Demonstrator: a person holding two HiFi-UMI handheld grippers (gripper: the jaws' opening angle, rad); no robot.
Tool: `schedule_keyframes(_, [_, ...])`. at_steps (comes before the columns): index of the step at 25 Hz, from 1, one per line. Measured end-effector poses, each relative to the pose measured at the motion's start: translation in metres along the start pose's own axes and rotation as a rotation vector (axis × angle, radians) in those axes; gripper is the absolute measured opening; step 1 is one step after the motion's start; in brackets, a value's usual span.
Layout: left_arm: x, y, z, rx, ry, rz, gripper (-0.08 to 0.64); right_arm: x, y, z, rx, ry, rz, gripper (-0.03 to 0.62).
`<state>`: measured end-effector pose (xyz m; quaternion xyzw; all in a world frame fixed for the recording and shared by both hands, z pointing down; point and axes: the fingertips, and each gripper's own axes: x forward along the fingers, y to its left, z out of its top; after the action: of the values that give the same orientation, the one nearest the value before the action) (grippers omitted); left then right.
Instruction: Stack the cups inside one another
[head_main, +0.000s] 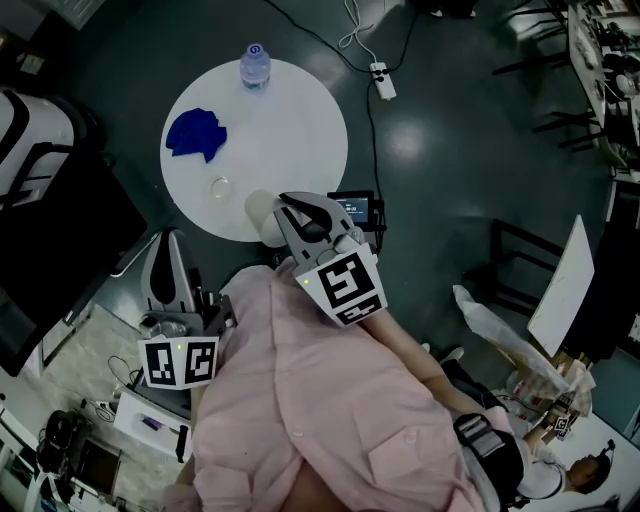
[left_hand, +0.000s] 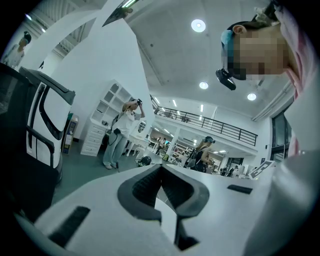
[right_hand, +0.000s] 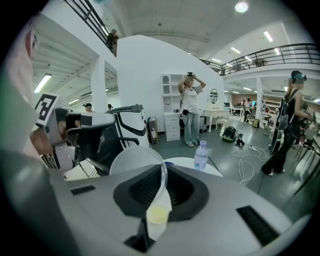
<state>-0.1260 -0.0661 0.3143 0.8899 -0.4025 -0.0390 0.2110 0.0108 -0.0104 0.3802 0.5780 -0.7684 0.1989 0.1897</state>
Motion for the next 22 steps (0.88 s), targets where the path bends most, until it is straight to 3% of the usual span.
schedule_keyframes(7, [0.004, -0.004, -0.005, -0.01, -0.002, 0.004, 0.009, -0.005, -0.006, -0.004, -0.008, 0.002, 0.0, 0.041])
schedule_keyframes(22, [0.017, -0.056, -0.014, 0.033, -0.024, 0.033, 0.009, -0.029, -0.046, -0.005, -0.015, -0.019, 0.051, 0.041])
